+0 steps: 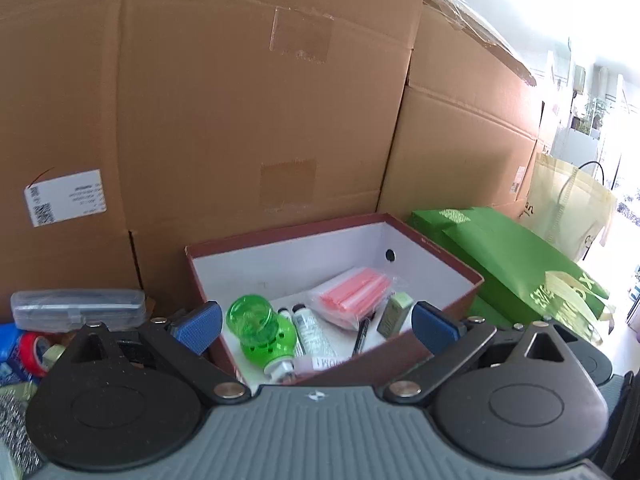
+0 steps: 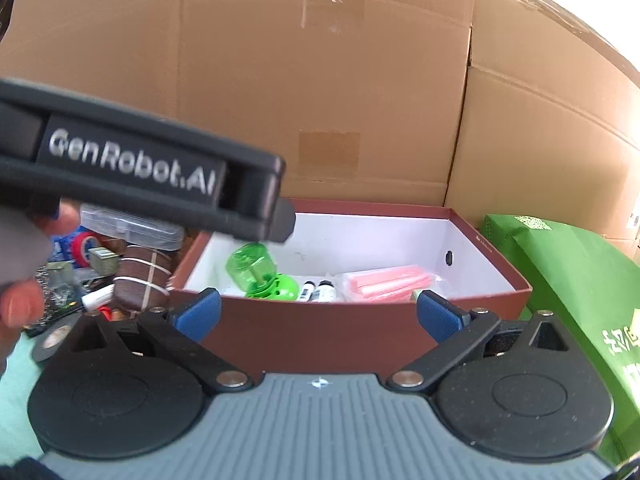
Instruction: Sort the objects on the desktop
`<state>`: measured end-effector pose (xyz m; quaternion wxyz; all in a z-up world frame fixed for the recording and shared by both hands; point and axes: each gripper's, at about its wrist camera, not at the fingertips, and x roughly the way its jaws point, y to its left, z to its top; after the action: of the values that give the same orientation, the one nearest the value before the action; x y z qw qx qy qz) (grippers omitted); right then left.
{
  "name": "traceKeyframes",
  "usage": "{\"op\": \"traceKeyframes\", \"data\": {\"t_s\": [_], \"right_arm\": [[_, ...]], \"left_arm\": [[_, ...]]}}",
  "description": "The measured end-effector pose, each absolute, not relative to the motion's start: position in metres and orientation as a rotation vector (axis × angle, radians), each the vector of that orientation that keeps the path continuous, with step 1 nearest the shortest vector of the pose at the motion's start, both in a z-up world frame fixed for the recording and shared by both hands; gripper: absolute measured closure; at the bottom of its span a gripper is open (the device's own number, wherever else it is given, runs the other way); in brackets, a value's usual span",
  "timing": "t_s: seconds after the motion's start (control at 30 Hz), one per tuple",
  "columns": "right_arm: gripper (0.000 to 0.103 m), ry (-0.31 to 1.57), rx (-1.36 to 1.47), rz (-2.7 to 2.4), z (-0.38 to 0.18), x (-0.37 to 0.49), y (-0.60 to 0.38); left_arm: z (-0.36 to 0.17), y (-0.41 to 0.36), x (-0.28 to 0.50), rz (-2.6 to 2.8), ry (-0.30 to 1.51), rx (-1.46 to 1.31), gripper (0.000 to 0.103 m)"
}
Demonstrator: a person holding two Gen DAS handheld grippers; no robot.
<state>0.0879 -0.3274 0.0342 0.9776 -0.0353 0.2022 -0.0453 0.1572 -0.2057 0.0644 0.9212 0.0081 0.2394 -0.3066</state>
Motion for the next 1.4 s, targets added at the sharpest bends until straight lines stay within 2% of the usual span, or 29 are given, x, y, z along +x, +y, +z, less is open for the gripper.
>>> {"op": "traceKeyframes", "data": {"t_s": [0.17,0.67,1.4], "right_arm": [[0.002,0.417,-0.064,-0.073,0.034,0.067,-0.314],[0.002,0.504,-0.079,-0.162,0.022,0.021,-0.268],[0.002,0.521,-0.067,-0.151,0.02,0.006,-0.249]], "left_arm": [[0.056,-0.191,0.134,-0.595,0.531,0.014,0.0],[0.037,-0.15,0.064,-0.478,0.487,0.068,0.0],[0.035,-0.141,0.041,-0.444,0.467,0.099,0.0]]}}
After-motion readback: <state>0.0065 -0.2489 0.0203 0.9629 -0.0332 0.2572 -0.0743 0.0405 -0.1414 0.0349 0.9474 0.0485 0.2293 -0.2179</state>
